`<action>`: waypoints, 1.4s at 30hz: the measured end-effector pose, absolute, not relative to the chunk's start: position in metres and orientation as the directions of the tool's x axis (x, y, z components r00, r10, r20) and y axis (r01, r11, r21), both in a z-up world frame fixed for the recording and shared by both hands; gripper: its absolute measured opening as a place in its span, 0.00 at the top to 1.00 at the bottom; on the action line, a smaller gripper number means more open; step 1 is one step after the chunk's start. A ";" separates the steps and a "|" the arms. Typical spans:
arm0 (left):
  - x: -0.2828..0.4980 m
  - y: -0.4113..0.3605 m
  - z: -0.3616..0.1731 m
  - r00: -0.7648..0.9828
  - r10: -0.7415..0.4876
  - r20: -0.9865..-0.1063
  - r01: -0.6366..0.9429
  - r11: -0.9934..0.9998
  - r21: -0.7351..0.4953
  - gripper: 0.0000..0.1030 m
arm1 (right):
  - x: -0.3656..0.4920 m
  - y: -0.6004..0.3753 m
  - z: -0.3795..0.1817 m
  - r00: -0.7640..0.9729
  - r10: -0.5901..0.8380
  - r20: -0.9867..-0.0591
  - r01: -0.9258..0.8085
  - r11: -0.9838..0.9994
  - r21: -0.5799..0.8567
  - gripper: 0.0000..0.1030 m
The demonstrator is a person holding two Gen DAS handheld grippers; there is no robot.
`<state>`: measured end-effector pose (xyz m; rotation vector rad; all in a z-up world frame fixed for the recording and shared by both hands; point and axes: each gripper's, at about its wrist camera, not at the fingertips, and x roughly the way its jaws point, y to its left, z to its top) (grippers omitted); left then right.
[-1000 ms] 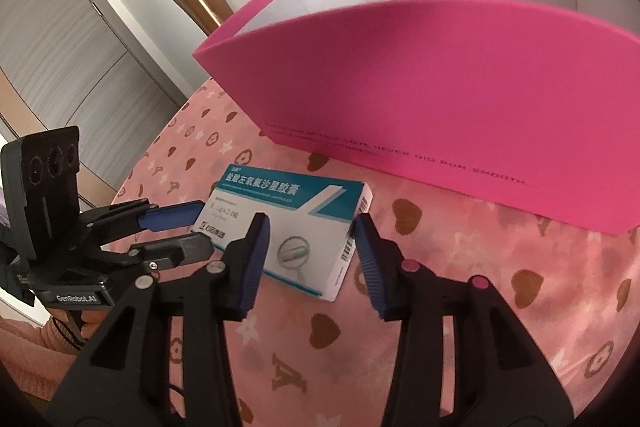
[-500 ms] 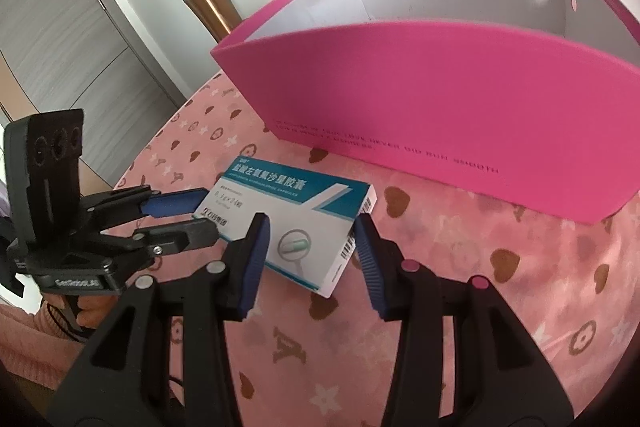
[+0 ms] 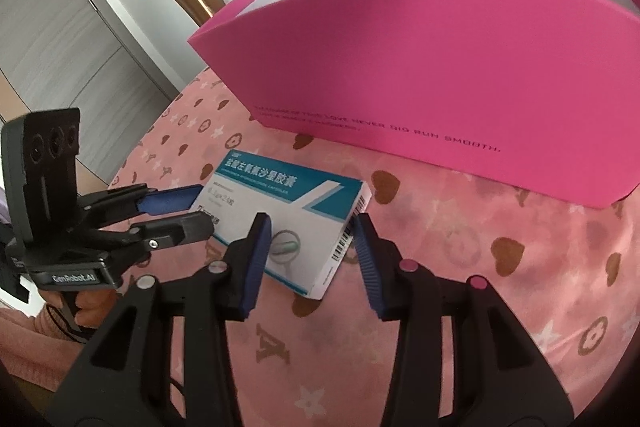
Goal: Organize rigid objects
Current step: 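Lift the medicine box with both grippers over the magenta box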
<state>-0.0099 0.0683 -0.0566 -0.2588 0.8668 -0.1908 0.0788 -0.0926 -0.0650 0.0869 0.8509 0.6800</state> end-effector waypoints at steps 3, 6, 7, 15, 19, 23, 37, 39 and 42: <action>-0.012 0.067 -0.050 0.645 -0.276 -0.712 0.073 0.950 -0.302 0.56 | 0.076 -0.096 -0.060 0.472 0.591 -0.654 -0.522 0.785 0.333 0.58; -0.014 0.064 -0.042 0.660 -0.275 -0.699 0.086 0.952 -0.293 0.56 | 0.072 -0.099 -0.052 0.489 0.591 -0.642 -0.525 0.787 0.325 0.58; -0.015 0.063 -0.039 0.665 -0.274 -0.695 0.090 0.953 -0.289 0.56 | 0.071 -0.100 -0.050 0.494 0.590 -0.639 -0.525 0.788 0.321 0.58; -0.019 0.057 -0.009 0.719 -0.267 -0.642 0.126 0.958 -0.256 0.56 | 0.060 -0.106 -0.027 0.532 0.597 -0.600 -0.541 0.785 0.301 0.58; -0.018 0.054 0.003 0.736 -0.264 -0.623 0.140 0.960 -0.241 0.56 | 0.056 -0.109 -0.016 0.554 0.598 -0.580 -0.546 0.786 0.290 0.58; -0.016 0.052 0.011 0.747 -0.256 -0.613 0.143 0.963 -0.228 0.55 | 0.055 -0.113 -0.007 0.571 0.597 -0.563 -0.550 0.787 0.278 0.58; -0.007 0.045 0.028 0.773 -0.247 -0.585 0.167 0.968 -0.188 0.55 | 0.055 -0.118 0.009 0.607 0.591 -0.531 -0.551 0.795 0.255 0.57; -0.007 0.044 0.031 0.777 -0.247 -0.579 0.171 0.968 -0.184 0.55 | 0.054 -0.119 0.012 0.614 0.590 -0.524 -0.551 0.796 0.251 0.58; -0.004 0.044 0.034 0.782 -0.247 -0.572 0.175 0.968 -0.179 0.55 | 0.056 -0.120 0.017 0.623 0.591 -0.513 -0.553 0.796 0.246 0.58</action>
